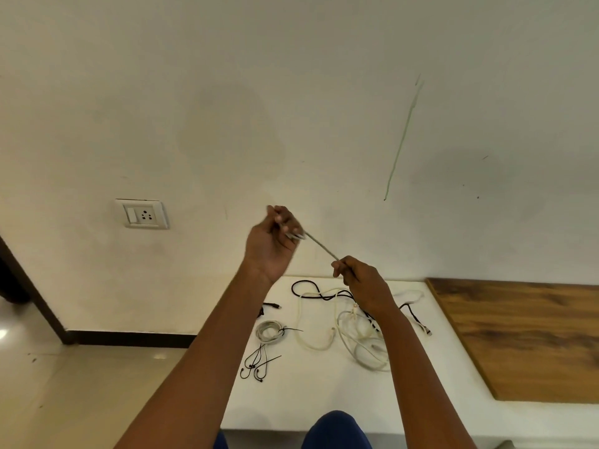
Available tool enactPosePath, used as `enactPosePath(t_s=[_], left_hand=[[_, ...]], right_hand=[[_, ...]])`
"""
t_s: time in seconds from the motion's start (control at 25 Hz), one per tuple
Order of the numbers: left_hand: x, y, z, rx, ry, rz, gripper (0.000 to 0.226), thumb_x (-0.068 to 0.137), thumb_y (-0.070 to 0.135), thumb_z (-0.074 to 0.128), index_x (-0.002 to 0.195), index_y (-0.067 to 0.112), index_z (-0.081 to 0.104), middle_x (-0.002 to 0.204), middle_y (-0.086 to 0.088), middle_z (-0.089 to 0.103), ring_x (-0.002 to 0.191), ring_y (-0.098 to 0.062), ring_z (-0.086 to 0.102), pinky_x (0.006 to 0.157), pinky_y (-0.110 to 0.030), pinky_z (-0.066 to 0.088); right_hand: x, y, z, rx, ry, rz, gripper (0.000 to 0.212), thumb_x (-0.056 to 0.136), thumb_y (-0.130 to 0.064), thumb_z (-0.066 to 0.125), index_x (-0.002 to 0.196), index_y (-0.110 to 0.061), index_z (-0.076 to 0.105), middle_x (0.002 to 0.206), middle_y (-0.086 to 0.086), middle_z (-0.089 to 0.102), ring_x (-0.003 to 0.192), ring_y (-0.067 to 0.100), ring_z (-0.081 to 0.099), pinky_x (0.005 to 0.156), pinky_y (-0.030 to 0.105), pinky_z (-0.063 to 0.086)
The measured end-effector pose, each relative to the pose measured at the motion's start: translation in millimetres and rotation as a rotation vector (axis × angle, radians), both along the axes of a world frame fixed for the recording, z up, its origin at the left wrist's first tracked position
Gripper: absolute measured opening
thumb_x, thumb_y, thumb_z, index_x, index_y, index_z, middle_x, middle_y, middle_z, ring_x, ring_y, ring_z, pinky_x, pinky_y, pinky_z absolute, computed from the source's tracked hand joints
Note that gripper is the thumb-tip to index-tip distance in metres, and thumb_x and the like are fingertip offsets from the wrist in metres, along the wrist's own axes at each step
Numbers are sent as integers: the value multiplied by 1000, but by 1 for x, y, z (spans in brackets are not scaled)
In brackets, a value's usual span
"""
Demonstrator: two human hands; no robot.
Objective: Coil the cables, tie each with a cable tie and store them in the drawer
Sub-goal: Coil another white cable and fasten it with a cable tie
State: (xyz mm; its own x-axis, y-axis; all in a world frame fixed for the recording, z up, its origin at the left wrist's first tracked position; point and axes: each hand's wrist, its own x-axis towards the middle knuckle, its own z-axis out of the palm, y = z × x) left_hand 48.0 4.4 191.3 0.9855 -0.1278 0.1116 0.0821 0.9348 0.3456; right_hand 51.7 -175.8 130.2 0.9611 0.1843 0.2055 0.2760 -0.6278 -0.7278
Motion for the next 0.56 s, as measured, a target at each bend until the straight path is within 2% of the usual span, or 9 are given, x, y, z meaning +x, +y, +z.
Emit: enactPosePath(t_s=[0.16, 0.24, 0.36, 0.44, 0.56], left_hand=[[10, 15, -11, 80, 125, 315, 32, 103, 23, 32, 77, 13, 48, 61, 0, 61, 50, -12, 60, 55, -22, 53], [11, 12, -21, 205, 181, 416, 26, 103, 23, 34, 84, 12, 48, 75, -5, 64, 55, -14, 67, 59, -23, 57], [12, 3, -34, 475, 176, 480, 24, 104, 25, 29, 90, 14, 45, 86, -9, 65, 57, -12, 69, 60, -20, 57], [10, -5, -41, 731, 130, 491, 26, 104, 24, 26, 92, 12, 44, 86, -8, 66, 59, -10, 69, 61, -17, 54], [1, -18, -51, 1052, 37, 439, 20, 104, 20, 26, 94, 14, 42, 85, -4, 66, 64, -7, 66, 61, -16, 50]], right_hand=[[-6, -2, -4, -63, 33, 22, 25, 95, -44, 44, 78, -31, 57, 71, -2, 59, 71, 20, 55, 70, 34, 44], [-7, 0, -2, -115, 7, 29, 27, 93, -51, 44, 81, -31, 58, 67, -5, 57, 64, 12, 51, 65, 30, 41], [-10, 3, 4, -174, -94, 58, 23, 95, -50, 40, 85, -35, 55, 54, -16, 50, 54, 2, 45, 54, 22, 33], [-12, 6, 10, -205, -174, 80, 18, 97, -45, 39, 85, -38, 51, 57, -23, 50, 57, -1, 46, 53, 19, 33], [-12, 9, 18, -241, -263, 82, 16, 97, -41, 41, 87, -36, 53, 69, -17, 56, 64, 5, 48, 58, 17, 36]])
